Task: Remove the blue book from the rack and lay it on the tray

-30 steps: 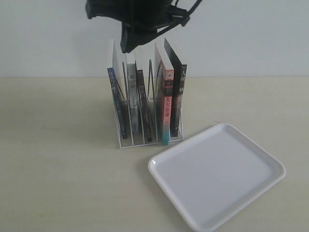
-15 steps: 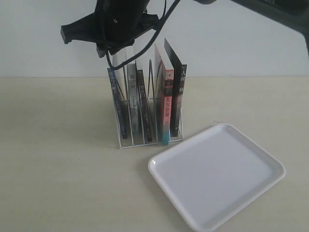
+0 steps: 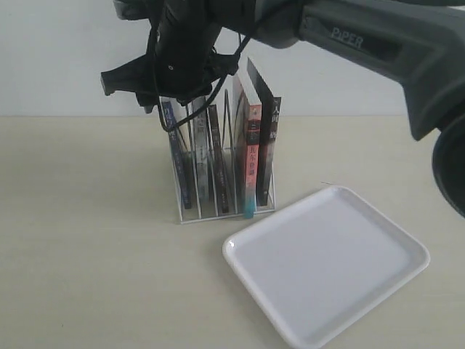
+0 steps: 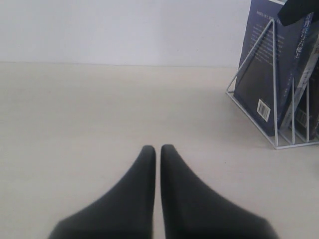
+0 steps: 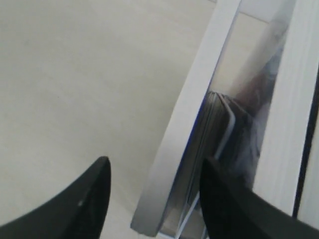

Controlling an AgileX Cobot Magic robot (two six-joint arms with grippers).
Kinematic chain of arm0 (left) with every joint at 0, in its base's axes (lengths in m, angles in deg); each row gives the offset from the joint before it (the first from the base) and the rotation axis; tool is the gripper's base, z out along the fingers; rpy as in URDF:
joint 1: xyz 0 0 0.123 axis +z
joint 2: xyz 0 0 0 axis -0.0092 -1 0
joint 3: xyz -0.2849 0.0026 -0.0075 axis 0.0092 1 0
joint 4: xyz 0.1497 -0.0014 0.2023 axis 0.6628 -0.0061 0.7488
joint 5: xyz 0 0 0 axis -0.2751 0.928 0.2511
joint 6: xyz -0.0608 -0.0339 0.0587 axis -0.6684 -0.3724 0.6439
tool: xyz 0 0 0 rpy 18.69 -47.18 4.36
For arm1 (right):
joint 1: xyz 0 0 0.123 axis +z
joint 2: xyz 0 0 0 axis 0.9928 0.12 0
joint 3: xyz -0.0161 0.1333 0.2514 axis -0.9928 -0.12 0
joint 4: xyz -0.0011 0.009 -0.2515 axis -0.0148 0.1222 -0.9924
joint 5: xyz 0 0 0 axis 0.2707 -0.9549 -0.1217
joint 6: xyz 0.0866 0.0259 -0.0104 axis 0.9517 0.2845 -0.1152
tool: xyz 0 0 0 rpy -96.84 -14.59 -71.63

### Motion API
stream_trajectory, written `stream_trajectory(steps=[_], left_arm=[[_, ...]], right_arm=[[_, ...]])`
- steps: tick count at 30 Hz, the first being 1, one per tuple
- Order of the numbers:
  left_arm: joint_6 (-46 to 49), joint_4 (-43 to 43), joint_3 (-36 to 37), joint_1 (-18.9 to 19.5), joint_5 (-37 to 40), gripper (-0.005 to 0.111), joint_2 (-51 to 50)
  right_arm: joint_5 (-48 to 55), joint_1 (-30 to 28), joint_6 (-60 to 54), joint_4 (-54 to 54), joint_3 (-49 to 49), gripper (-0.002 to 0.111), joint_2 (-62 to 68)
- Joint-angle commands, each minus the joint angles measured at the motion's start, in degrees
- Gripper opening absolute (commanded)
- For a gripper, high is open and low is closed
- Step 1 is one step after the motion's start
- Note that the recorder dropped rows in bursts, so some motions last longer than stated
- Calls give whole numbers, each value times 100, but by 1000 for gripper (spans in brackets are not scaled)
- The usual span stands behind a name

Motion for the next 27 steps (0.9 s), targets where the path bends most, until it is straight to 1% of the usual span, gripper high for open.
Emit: stream_trajectory(steps=[1,3,8,9,11,12,14,15,27], left_arm=[[0,-23,-6,11,-25,4,18],[0,-23,-6,11,-25,4,18],[0,-23,-6,11,-25,4,18],[0,-23,-6,11,-25,4,18],[0,-23,-6,11,-25,4,18],[0,-23,-6,11,-25,4,18],[0,-23,-6,11,-25,4,18],[0,-23,-6,11,-25,4,18],[0,-23,-6,11,-25,4,18]], right_arm=[[-49,-14,310,-413,25,52,27],[12,-37,396,-540,25,52,37],[35,-103,431,-475,25,52,50],[35,-103,431,-476,25,50,50],[35,-103,459,-476,25,34,50],[35,-103,459,-476,25,22,50],[62,-103,414,-486,25,4,50],[109,-103,370,-486,25,0,50],[122,-103,302,-792,25,0,-111]])
